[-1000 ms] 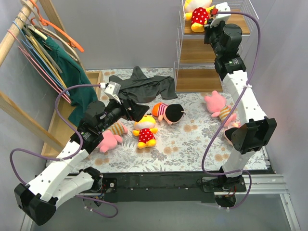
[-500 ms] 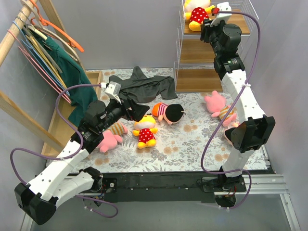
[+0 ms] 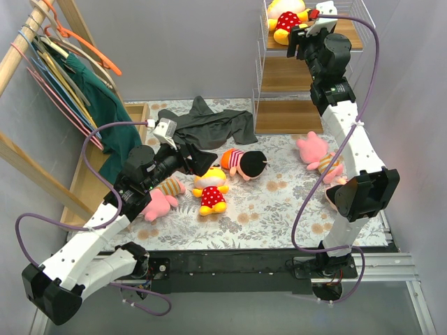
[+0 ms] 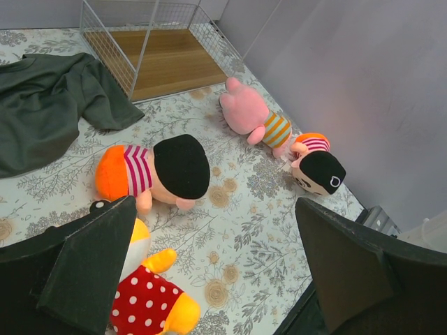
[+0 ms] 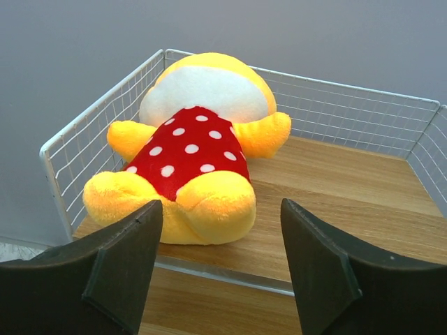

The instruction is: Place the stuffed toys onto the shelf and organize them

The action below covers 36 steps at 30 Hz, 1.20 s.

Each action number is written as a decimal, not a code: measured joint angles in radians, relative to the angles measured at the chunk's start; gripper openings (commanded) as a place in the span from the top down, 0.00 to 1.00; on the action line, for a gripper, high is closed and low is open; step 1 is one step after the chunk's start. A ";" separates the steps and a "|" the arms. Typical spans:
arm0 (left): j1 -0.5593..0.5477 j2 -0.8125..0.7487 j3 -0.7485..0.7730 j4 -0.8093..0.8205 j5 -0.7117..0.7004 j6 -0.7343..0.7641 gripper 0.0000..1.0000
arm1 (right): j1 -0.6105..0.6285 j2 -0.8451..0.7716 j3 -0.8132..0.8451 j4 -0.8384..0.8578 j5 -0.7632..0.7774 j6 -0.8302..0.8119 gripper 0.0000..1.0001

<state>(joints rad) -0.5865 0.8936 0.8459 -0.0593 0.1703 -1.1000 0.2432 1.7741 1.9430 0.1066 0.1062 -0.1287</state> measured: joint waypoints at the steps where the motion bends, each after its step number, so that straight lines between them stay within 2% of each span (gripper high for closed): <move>1: 0.000 0.001 0.000 0.000 0.000 0.000 0.02 | 0.000 0.000 0.000 0.000 0.000 -0.002 0.21; 8: 0.000 0.002 0.000 0.000 0.002 0.000 0.02 | 0.000 -0.016 -0.009 -0.009 0.014 -0.006 0.12; 13: 0.000 0.003 0.000 0.000 0.003 0.000 0.02 | 0.000 -0.132 -0.116 -0.030 0.022 -0.003 0.09; 19: 0.000 0.013 0.000 0.000 0.005 0.001 0.02 | 0.000 -0.307 -0.241 -0.073 -0.015 0.031 0.16; 23: 0.000 0.026 0.000 -0.002 0.004 0.003 0.02 | 0.001 -0.417 -0.325 -0.159 -0.062 0.116 0.22; 26: 0.000 0.036 0.000 -0.013 -0.001 0.003 0.02 | 0.003 -0.520 -0.453 -0.231 -0.100 0.226 0.27; 31: -0.005 0.067 0.006 -0.059 -0.026 -0.001 0.02 | 0.006 -0.690 -0.766 -0.306 -0.229 0.406 0.34; 36: -0.005 0.151 0.050 -0.172 -0.055 -0.013 0.06 | 0.045 -0.750 -1.028 -0.353 -0.340 0.523 0.36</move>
<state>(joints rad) -0.5915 1.0451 0.8959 -0.2314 0.1154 -1.1126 0.2878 1.0245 0.9146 -0.2466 -0.2337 0.3946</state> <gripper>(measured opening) 0.969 0.653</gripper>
